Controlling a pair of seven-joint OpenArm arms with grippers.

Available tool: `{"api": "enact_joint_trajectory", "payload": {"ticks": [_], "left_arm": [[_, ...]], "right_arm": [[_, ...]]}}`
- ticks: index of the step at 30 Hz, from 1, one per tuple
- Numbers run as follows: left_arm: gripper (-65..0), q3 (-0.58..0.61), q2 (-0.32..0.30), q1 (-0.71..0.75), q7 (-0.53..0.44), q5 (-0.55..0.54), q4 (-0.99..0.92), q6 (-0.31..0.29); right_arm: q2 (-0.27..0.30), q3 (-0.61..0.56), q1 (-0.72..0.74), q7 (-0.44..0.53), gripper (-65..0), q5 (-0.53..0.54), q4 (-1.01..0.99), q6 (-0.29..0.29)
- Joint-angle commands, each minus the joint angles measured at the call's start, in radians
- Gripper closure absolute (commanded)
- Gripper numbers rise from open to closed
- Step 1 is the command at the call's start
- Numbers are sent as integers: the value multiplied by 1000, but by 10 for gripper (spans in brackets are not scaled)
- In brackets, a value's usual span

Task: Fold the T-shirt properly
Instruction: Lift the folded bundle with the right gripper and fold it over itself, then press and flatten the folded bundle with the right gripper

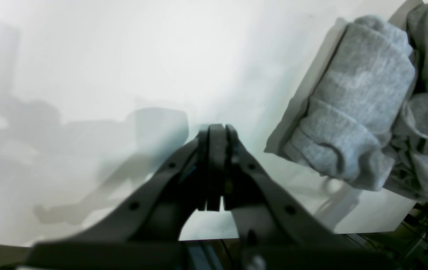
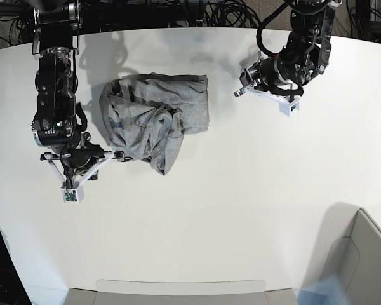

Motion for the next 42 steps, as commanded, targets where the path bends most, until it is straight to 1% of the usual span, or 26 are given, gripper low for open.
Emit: {"api": "enact_joint_trajectory", "payload": {"ticks": [1, 2, 4, 6, 9, 11, 12, 13, 17, 20, 22, 24, 27, 29, 31, 34, 36, 38, 40, 42], "left_arm": [[0, -1, -4, -5, 26, -27, 15, 35], [0, -1, -4, -5, 26, -27, 15, 35], [0, -1, -4, -7, 26, -27, 15, 35], [0, -1, -4, -7, 26, -27, 15, 35], [0, -4, -2, -17, 26, -27, 15, 35], [0, -4, -2, -31, 26, -27, 13, 35], [0, -6, -2, -33, 26, -27, 13, 35], [0, -6, -2, -33, 26, -27, 13, 35], [0, -4, -2, -33, 26, -27, 13, 35], [0, -3, 1, -33, 24, -27, 13, 35], [0, -7, 1, -34, 22, -27, 13, 35], [0, -9, -4, -34, 22, -25, 13, 35], [0, -9, -5, -34, 22, -25, 13, 35], [0, -9, -1, -34, 22, -25, 13, 35], [0, -9, -1, -34, 21, -25, 13, 35], [0, -9, -2, -34, 19, -25, 13, 35], [0, -7, -2, -34, 19, -25, 13, 35], [0, -3, -2, -34, 18, -25, 13, 35], [0, -3, -1, -34, 18, -25, 13, 35], [0, -1, -1, -34, 16, -25, 13, 35]], "right_arm": [[5, -4, 14, 11, -1, 18, -14, 18], [5, -11, 11, 8, 0, 17, -42, 33], [-1, -14, 3, 5, 0, 20, -71, 94], [-5, -40, -23, -2, 0, 21, -78, 190], [-12, -115, -57, -25, 0, 20, -51, 306], [-18, -164, -84, -49, 0, 18, -5, 363], [-18, -186, -101, -60, 0, 20, 29, 380], [-18, -202, -116, -68, 0, 21, 69, 392], [-20, -288, -193, -78, 0, 21, 261, 397], [-3, -379, -190, -81, 0, 21, 253, 397], [2, -449, -196, -104, 0, 21, 245, 398], [3, -572, -190, -137, 0, 21, 238, 398], [3, -692, -185, -135, 0, 15, 233, 398], [-9, -696, -187, -110, 0, 20, 238, 397], [-32, -669, -189, -72, 0, 14, 244, 394], [-55, -575, -184, -12, 0, 15, 250, 391], [-81, -477, -173, 6, 0, 14, 250, 391], [-101, -362, -167, -15, 0, 14, 247, 391], [-107, -268, -153, -61, 0, 14, 244, 391], [-103, -216, -150, -106, 0, 14, 241, 391]]}}
